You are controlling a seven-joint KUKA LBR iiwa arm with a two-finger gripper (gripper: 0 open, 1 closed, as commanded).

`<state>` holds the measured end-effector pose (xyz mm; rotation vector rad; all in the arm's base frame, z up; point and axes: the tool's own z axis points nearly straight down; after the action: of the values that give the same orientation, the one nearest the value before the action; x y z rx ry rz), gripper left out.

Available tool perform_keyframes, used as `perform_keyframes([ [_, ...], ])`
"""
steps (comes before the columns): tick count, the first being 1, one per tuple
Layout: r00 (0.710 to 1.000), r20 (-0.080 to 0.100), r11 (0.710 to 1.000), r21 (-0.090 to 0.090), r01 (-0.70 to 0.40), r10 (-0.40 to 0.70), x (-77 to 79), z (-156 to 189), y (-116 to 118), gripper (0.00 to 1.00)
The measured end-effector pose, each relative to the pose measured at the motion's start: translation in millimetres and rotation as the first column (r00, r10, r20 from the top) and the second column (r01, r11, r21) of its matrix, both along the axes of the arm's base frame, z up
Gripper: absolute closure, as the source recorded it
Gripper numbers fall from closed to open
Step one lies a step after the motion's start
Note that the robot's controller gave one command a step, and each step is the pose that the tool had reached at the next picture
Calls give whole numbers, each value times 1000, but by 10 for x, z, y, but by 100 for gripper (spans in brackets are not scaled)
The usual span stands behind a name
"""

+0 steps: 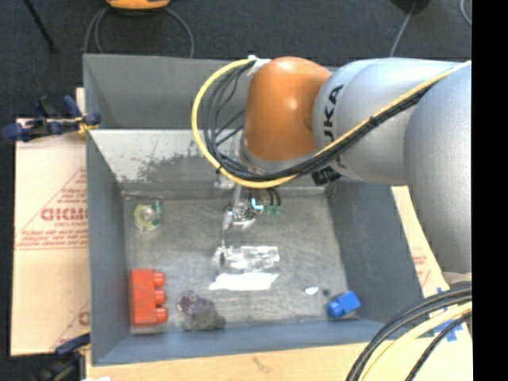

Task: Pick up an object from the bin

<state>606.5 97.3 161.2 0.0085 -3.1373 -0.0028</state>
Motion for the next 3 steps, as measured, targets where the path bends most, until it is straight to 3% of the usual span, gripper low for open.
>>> perform_keyframes([
  [1, 979, 22, 979, -2, -201, 201, -645, -869, -488, 0],
  [2, 997, 5, 997, 0, -83, 83, -950, -600, -514, 0],
  [3, 998, 8, 998, 0, -69, 69, -925, -609, -541, 0],
])
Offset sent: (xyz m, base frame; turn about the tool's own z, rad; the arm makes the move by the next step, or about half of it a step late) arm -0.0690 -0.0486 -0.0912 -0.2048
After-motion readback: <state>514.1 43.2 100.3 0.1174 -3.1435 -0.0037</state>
